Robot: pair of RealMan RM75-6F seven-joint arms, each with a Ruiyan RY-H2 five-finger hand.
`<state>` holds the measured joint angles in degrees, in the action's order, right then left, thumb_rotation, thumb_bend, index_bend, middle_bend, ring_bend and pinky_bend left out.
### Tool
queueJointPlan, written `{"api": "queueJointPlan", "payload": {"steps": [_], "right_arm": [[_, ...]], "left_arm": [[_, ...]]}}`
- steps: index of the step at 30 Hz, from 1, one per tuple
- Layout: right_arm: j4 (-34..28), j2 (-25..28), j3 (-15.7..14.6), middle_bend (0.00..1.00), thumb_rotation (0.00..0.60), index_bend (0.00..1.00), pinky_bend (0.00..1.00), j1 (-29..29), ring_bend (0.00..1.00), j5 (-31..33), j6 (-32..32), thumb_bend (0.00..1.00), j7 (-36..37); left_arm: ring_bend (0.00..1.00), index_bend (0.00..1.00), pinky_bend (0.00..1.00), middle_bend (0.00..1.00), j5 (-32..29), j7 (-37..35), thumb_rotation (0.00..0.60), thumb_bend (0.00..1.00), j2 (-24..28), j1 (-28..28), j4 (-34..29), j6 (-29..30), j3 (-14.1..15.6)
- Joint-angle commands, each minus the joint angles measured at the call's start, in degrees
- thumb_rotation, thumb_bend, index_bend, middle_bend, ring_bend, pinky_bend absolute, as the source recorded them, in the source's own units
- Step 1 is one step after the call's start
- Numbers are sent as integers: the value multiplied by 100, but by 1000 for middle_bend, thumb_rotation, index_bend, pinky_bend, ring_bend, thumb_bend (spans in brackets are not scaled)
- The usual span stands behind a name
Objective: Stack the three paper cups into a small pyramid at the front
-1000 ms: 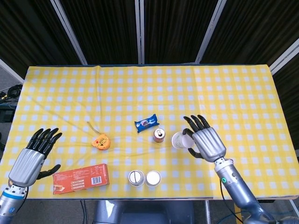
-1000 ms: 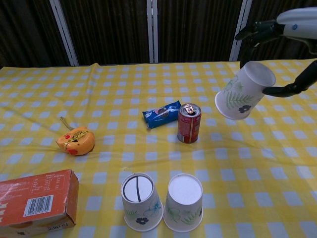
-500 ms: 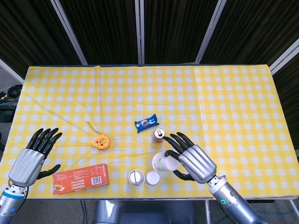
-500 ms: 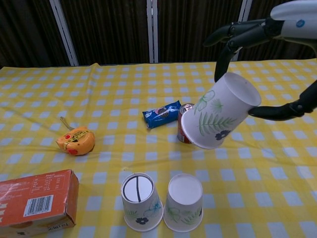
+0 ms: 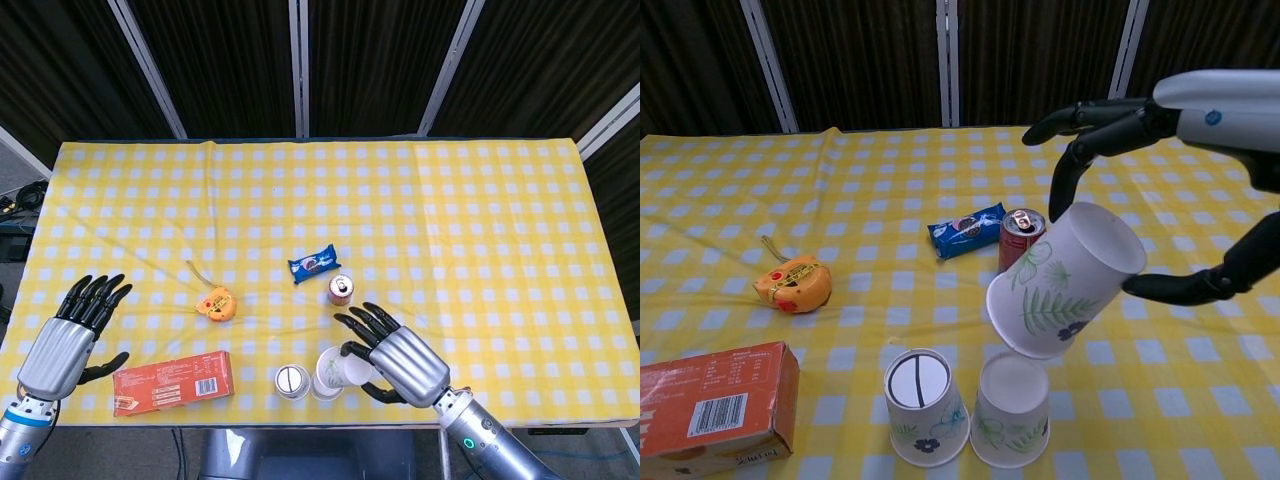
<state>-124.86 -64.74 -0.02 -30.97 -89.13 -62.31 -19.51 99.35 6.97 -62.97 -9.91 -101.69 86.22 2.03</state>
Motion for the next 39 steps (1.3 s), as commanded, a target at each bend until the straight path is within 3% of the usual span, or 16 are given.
{"api": "queueJointPlan", "payload": {"steps": [1,39], "right_arm": [[29,-49,-1,65,600,466,0,-5,0,33,35,258,-15],[226,-738,124,67,600,466,0,-116,0,631,320,258,-469]], "left_arm": [[0,26,0,0,-7,-3,600,181,-1,-1,4,-12,-2],[0,29,0,0,-80,-5,600,181,21,-29,-9,-165,-36]]}}
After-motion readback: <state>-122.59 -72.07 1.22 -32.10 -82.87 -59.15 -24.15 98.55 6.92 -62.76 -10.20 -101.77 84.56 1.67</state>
